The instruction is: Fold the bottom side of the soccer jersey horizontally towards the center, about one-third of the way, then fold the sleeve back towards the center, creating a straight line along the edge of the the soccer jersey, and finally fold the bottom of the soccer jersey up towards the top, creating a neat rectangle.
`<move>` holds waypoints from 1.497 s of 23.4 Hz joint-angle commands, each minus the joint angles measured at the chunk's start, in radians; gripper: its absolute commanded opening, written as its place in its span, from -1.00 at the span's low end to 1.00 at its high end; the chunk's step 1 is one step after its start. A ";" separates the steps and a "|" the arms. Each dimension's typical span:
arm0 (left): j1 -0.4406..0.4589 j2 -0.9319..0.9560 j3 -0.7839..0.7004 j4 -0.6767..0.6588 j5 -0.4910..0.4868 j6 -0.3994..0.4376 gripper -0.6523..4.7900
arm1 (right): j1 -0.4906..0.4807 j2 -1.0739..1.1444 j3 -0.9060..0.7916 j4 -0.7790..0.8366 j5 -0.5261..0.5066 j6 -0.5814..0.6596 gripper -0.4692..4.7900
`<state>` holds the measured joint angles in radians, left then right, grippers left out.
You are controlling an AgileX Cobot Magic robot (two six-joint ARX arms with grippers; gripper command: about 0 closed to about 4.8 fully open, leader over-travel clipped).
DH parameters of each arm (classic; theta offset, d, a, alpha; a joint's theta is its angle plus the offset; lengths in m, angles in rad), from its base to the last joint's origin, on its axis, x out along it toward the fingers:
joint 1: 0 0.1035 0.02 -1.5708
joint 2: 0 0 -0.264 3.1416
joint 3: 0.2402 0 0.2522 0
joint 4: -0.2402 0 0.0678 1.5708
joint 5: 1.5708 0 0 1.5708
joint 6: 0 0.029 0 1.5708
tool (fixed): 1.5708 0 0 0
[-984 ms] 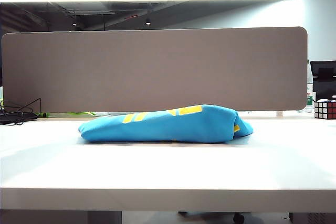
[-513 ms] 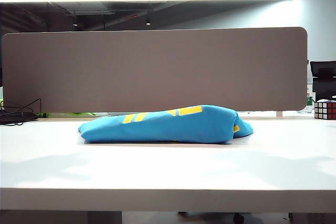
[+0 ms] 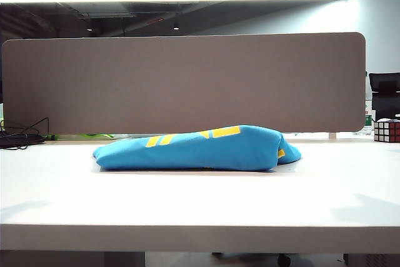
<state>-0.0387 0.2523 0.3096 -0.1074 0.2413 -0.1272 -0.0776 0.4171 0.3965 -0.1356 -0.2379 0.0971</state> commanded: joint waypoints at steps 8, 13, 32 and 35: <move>0.001 -0.074 -0.116 0.064 0.013 -0.038 -0.78 | 0.001 -0.283 -0.205 0.125 0.023 0.061 -0.79; 0.001 -0.080 -0.122 0.119 0.072 -0.038 -0.78 | 0.000 -0.416 -0.269 0.095 0.034 0.051 -0.82; 0.003 -0.240 -0.269 0.181 -0.196 0.020 -0.78 | 0.000 -0.418 -0.394 0.275 0.237 -0.066 -0.84; 0.003 -0.240 -0.303 0.222 -0.196 0.042 -0.78 | 0.000 -0.418 -0.396 0.276 0.239 -0.079 -0.84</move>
<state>-0.0380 0.0128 0.0261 0.0818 0.0444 -0.1013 -0.0776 0.0017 0.0071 0.1276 -0.0032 0.0277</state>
